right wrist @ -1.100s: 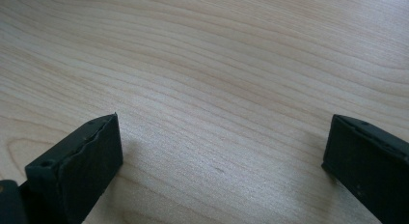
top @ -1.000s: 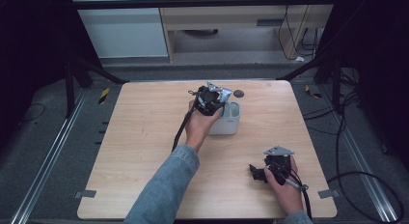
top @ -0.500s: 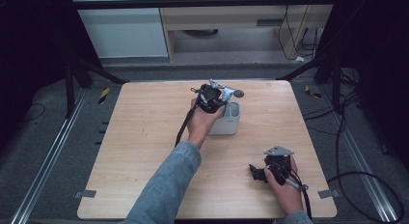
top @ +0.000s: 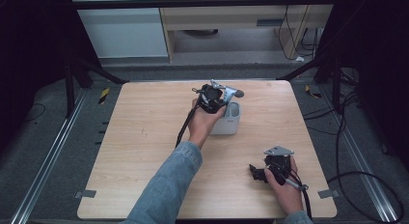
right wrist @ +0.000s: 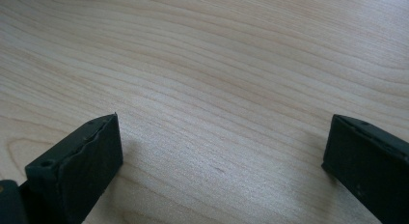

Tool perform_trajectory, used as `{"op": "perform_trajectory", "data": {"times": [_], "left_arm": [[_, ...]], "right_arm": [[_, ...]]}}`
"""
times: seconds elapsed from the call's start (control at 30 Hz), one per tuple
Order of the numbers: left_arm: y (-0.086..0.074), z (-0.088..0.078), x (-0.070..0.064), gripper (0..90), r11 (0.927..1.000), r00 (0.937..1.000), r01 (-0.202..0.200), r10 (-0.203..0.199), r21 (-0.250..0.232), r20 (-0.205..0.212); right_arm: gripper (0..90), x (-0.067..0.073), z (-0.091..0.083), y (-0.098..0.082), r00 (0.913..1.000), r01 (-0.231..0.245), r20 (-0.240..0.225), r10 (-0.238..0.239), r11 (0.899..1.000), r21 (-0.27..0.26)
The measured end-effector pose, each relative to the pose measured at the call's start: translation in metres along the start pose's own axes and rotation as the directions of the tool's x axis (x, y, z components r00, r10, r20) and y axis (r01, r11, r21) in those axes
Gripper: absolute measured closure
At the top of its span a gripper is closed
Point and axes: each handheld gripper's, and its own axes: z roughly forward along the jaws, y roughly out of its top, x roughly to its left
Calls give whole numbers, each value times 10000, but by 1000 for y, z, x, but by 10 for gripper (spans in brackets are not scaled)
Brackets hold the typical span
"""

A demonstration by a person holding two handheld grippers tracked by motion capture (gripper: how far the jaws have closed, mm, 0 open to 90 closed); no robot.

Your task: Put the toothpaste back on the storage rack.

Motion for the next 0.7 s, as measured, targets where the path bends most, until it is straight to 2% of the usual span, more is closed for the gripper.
{"op": "perform_trajectory", "data": {"times": [0.13, 0.17, 0.33, 0.57, 0.7], "left_arm": [[0, -1, -1, 712, 10000, 10000, -9, 9, 35, -72], [0, -2, -2, 670, 10000, 9999, -16, 17, 46, -143], [2, -9, -5, 626, 9996, 9997, -197, 194, -211, -164], [4, -18, -9, 537, 9972, 9967, -608, 583, -442, -563], [4, -23, -12, 495, 9962, 9963, -675, 643, -554, -578]], "right_arm": [[4, 0, 0, 0, 10000, 0, 1, 0, 10000, 0], [4, 0, 0, 0, 10000, 1, 1, -1, 10000, -3], [4, -1, 0, 0, 9999, 113, 6, -113, 9999, 31], [4, -1, 0, 0, 9999, 163, 2, -163, 9999, 16], [4, -1, 0, 0, 9999, 155, -3, -155, 9999, 17]]}}
